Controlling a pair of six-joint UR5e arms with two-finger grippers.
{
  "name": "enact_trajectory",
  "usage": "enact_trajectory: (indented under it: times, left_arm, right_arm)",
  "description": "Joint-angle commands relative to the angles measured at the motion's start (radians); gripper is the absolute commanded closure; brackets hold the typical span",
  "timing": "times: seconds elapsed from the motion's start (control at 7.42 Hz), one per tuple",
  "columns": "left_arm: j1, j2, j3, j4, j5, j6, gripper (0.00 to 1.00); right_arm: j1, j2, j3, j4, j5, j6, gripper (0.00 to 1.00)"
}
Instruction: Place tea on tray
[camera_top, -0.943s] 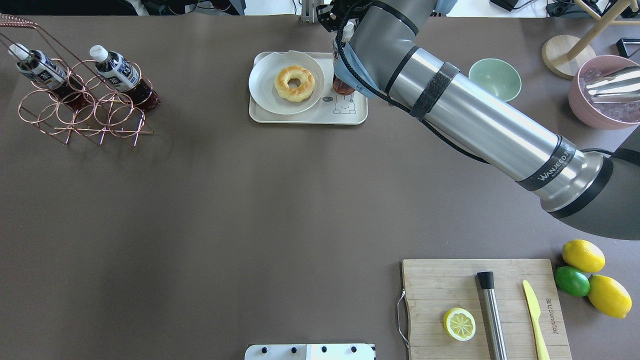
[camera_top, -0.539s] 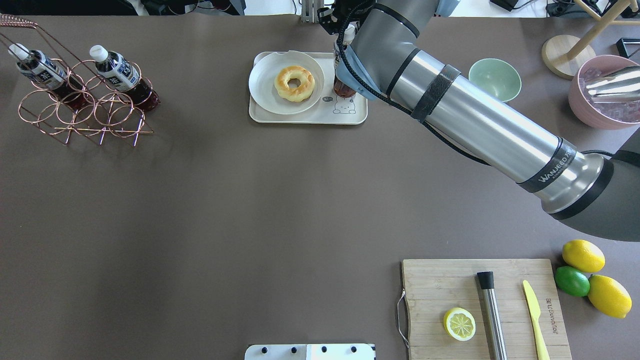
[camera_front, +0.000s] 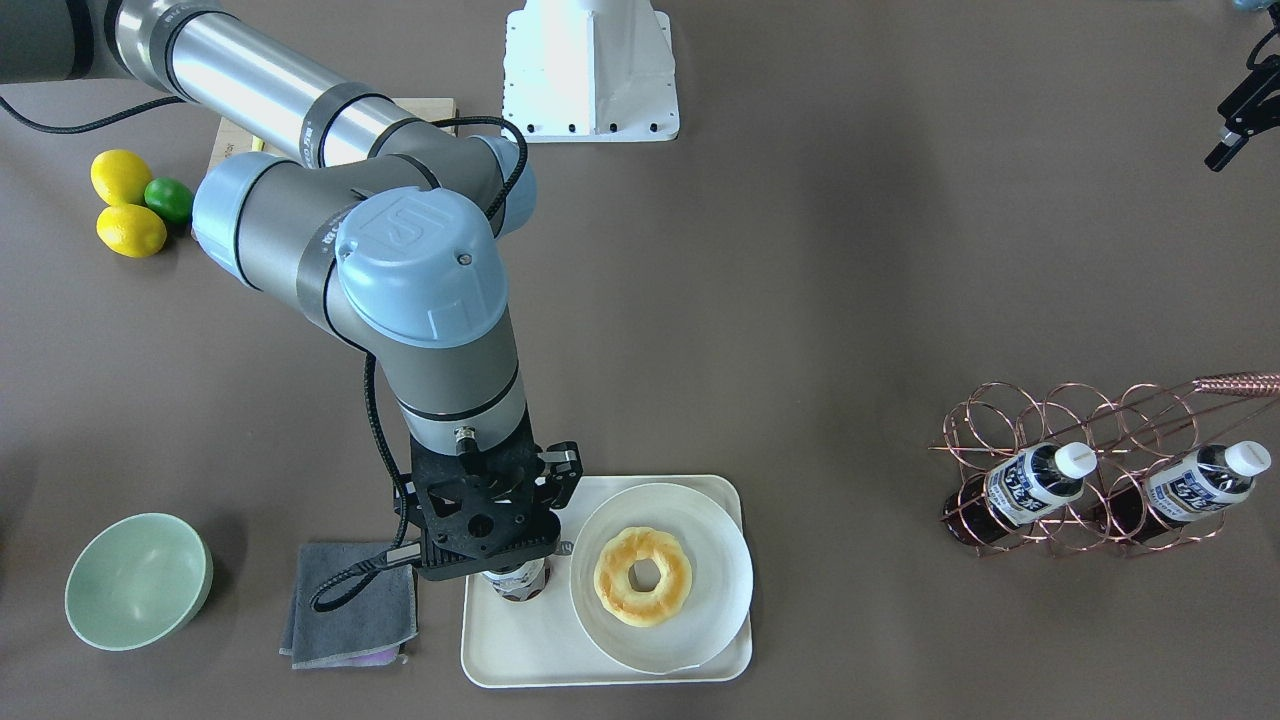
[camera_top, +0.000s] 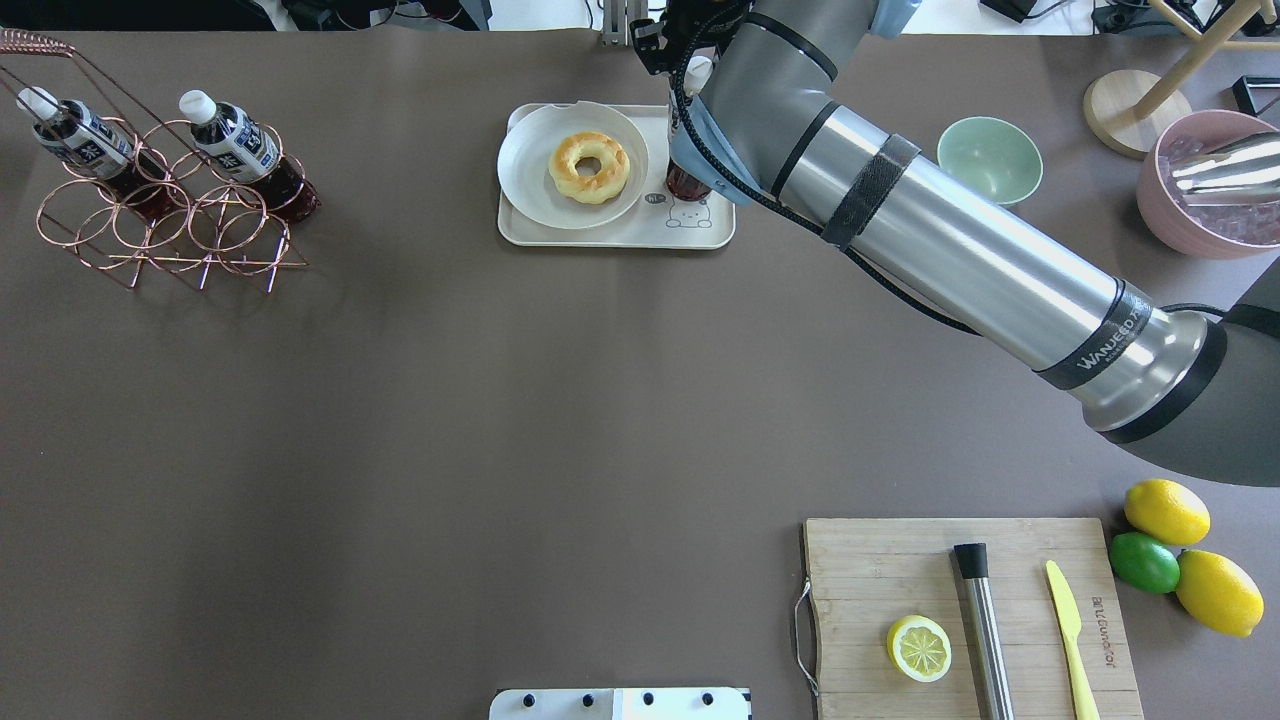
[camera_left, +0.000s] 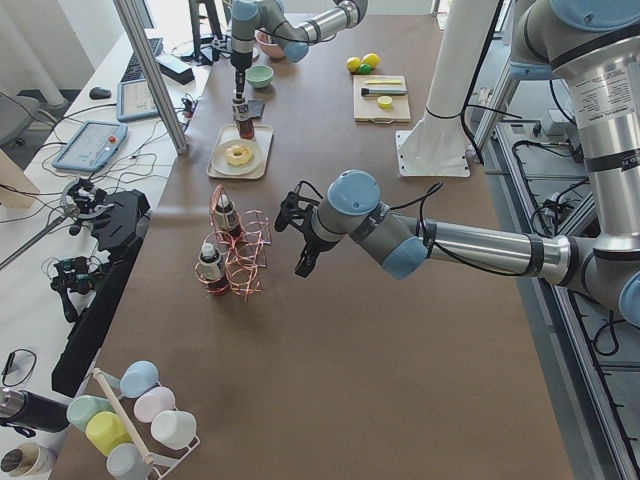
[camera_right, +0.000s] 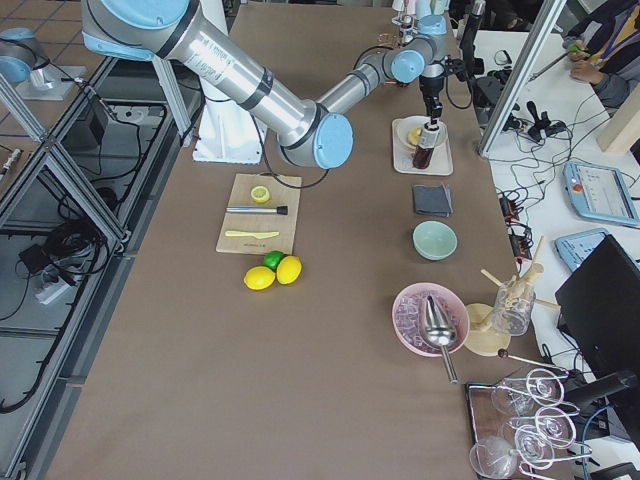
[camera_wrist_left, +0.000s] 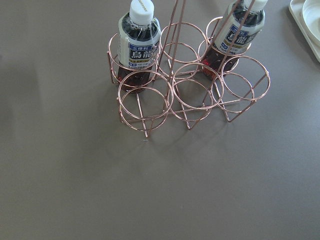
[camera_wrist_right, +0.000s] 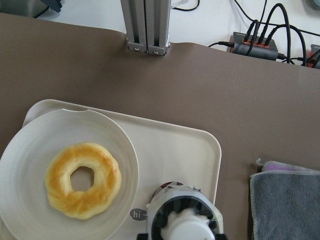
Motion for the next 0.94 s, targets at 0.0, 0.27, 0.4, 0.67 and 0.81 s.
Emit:
enact_trajectory:
  times: [0.0, 0.27, 0.4, 0.67, 0.81]
  left_arm:
    - [-0.002, 0.001, 0.009, 0.01, -0.07, -0.003, 0.03]
    - [0.0, -0.002, 0.041, 0.033, -0.087, 0.008, 0.03]
    - [-0.031, -0.001, 0.071, 0.034, -0.087, 0.009, 0.03]
    - [-0.037, -0.014, 0.118, 0.161, -0.084, 0.098, 0.07]
    - [-0.065, -0.034, 0.125, 0.282, -0.051, 0.259, 0.07]
  right_arm:
    - [0.035, -0.019, 0.033, -0.02, 0.078, -0.007, 0.0]
    - [0.14, -0.222, 0.248, -0.045, 0.218, -0.08, 0.0]
    - [0.209, -0.275, 0.325, -0.136, 0.256, -0.139, 0.0]
    - [0.304, -0.481, 0.552, -0.314, 0.287, -0.344, 0.0]
    - [0.356, -0.599, 0.624, -0.362, 0.289, -0.436, 0.0]
